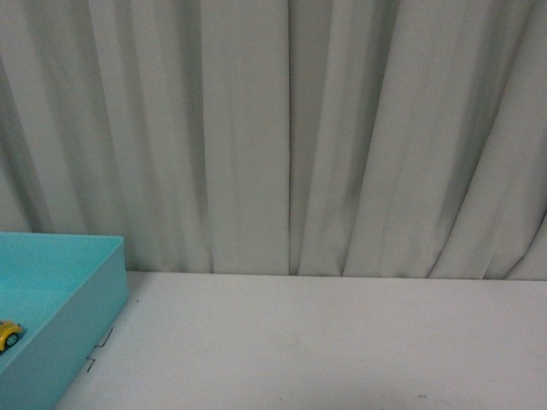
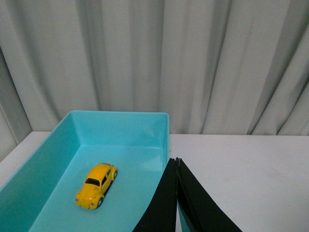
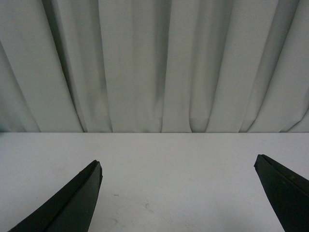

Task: Wind up and store yellow beetle toy

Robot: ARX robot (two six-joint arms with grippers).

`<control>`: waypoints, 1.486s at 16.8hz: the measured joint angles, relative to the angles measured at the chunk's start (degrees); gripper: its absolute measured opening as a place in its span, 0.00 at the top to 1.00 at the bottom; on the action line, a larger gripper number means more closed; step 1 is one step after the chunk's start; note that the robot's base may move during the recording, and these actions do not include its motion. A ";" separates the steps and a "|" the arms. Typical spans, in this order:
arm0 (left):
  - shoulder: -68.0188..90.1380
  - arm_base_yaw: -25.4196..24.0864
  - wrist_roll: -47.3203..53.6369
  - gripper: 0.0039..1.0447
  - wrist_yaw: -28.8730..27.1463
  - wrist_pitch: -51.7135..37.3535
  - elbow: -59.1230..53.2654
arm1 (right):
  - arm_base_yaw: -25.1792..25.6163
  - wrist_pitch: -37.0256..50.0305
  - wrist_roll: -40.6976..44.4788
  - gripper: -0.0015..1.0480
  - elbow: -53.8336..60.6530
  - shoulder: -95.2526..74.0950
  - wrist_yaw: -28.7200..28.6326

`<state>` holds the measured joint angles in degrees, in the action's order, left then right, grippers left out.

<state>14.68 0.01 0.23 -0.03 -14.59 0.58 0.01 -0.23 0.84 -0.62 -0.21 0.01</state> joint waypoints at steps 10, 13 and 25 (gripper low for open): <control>-14.34 0.00 -0.04 0.68 0.00 14.80 0.02 | 0.00 0.00 -0.02 0.06 0.00 0.00 0.00; -14.34 0.00 -0.04 0.40 0.00 14.80 0.02 | 0.00 -0.04 -0.02 0.06 0.00 0.00 0.00; -14.34 0.00 -0.04 0.06 0.00 14.80 0.02 | 0.00 -0.02 -0.02 0.06 0.00 0.00 0.02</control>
<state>0.34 0.01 0.19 -0.03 0.21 0.60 0.01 -0.25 0.82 -0.62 -0.21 0.03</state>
